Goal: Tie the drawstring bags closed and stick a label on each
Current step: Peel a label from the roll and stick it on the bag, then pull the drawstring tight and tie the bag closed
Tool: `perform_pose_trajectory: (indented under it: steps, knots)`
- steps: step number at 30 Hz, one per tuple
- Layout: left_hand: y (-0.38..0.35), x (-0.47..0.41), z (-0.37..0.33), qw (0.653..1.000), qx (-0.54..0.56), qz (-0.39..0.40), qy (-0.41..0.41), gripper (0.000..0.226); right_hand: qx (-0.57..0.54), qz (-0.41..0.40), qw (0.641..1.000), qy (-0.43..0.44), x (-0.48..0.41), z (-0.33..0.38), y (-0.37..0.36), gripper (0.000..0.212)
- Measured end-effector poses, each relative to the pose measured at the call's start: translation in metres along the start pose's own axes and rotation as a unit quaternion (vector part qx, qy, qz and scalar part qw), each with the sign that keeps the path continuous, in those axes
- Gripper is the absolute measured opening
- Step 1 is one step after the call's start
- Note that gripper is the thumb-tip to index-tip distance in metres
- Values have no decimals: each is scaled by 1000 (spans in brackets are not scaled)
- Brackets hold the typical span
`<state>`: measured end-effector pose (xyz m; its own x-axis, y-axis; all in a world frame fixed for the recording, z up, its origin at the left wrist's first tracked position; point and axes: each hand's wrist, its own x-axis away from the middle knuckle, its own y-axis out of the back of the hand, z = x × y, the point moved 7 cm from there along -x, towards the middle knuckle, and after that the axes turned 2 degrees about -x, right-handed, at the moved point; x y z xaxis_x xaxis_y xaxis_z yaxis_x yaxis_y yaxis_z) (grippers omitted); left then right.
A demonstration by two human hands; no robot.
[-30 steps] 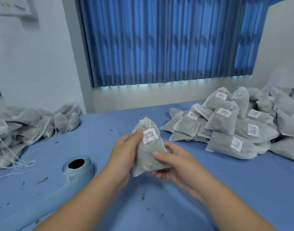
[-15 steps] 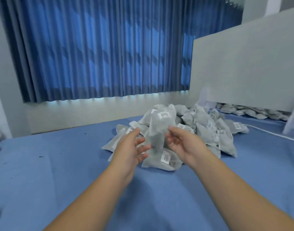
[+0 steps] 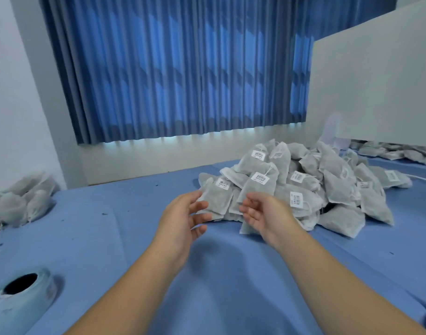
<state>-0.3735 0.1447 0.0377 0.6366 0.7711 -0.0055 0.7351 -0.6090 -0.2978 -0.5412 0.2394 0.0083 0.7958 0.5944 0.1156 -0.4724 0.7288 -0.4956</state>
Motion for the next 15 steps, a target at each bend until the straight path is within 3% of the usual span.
perform_pose_trajectory:
  steps: [12,15]
  knots:
    - [159,58,-40,978,-153,-129,-57,18,63,205,973,-86,75,-105,-164,6]
    - [215,78,-58,941,-257,-205,-76,16,166,241,955,-51,94,-132,-194,9]
